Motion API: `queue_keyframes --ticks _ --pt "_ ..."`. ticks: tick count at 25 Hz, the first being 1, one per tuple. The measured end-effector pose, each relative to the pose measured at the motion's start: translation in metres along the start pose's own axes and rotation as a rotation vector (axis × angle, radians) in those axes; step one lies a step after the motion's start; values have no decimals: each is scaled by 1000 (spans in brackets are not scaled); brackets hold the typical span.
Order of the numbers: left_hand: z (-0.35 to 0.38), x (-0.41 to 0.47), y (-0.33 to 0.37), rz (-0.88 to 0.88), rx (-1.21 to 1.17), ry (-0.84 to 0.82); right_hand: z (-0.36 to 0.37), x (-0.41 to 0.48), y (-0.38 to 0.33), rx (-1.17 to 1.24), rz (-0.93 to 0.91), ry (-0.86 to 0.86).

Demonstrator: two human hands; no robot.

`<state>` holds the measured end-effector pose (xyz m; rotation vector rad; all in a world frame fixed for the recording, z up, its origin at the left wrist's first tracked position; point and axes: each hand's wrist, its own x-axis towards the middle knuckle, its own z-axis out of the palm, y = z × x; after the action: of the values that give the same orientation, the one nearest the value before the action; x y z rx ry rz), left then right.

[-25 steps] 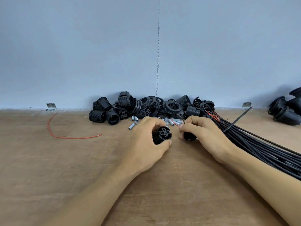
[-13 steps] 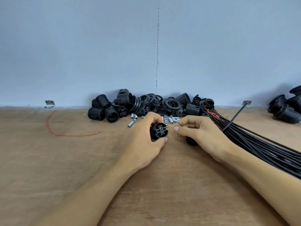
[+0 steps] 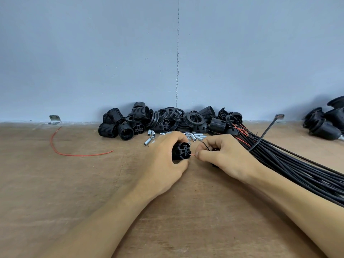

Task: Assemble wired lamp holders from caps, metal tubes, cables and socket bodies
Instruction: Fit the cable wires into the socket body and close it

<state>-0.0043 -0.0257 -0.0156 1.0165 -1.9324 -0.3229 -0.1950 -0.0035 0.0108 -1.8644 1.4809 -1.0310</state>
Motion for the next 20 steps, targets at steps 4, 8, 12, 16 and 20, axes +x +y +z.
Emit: queue_keyframes --ticks 4,8,12,16,20 --pt "-1 1 0 30 24 -5 0 1 2 -32 -10 0" --pt "1 1 -1 69 39 -9 0 1 3 -24 -18 -23" --pt "1 1 -3 90 63 -1 0 1 2 -7 -19 -30" --pt "2 1 -3 93 71 -7 -1 1 2 1 -16 -37" --pt "2 0 -2 103 75 -7 -1 1 3 -2 -11 -43"
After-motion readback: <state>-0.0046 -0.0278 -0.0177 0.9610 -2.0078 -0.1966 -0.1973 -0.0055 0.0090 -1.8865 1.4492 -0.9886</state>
